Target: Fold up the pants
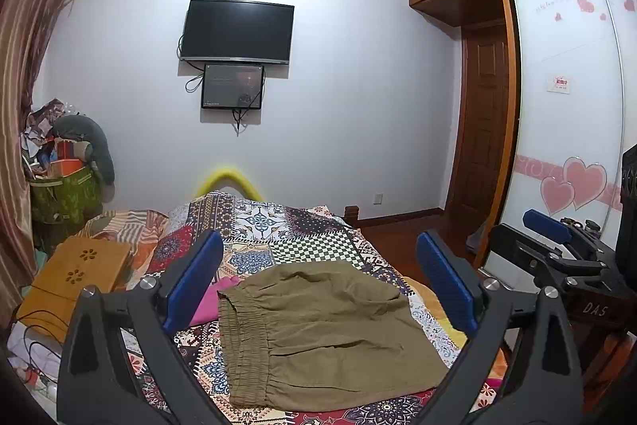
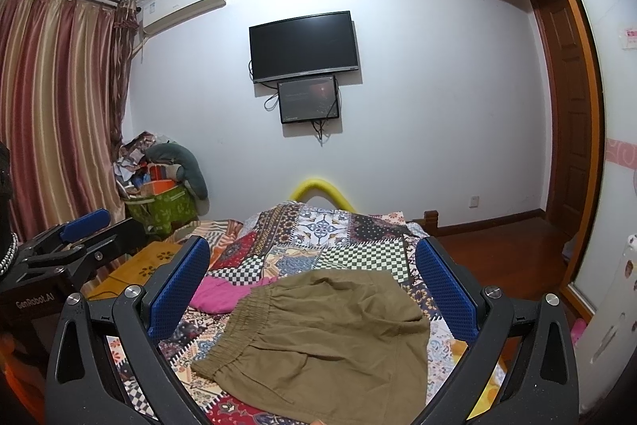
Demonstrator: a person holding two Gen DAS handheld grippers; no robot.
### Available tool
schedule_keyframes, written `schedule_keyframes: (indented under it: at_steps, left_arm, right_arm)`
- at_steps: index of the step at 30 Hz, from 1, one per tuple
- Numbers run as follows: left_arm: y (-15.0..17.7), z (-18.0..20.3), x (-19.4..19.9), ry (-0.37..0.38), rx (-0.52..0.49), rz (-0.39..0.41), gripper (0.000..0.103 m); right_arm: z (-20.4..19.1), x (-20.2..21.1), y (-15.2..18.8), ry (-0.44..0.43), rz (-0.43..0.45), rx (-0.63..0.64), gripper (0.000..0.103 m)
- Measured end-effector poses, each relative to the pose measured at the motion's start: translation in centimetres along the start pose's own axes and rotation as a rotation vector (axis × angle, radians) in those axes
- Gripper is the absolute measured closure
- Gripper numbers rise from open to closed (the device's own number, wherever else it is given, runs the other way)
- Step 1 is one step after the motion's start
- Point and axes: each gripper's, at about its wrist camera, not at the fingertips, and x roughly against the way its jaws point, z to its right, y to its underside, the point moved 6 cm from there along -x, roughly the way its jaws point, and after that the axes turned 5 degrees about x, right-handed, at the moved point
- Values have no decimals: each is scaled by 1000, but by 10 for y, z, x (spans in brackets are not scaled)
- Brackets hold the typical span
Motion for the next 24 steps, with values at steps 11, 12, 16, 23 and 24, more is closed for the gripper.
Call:
schedule_keyframes:
  at_steps: [11, 12, 16, 23, 24]
  left_arm:
    - [1, 1, -4, 2, 5, -6, 4]
    - [1, 1, -5, 3, 6, -8, 4]
    - [0, 0, -6, 4, 7, -9, 4]
    - [1, 0, -6, 5, 7, -9, 4]
    - [1, 0, -6, 5, 7, -9, 4]
  right_arm:
    - [2, 0, -1, 4, 0, 2, 0]
    - [2, 0, -1, 4, 0, 2, 0]
    - [3, -1, -1, 5, 0, 1, 0]
    - [4, -1, 0, 5, -1, 1, 0]
    - [4, -1, 0, 5, -1, 1, 0]
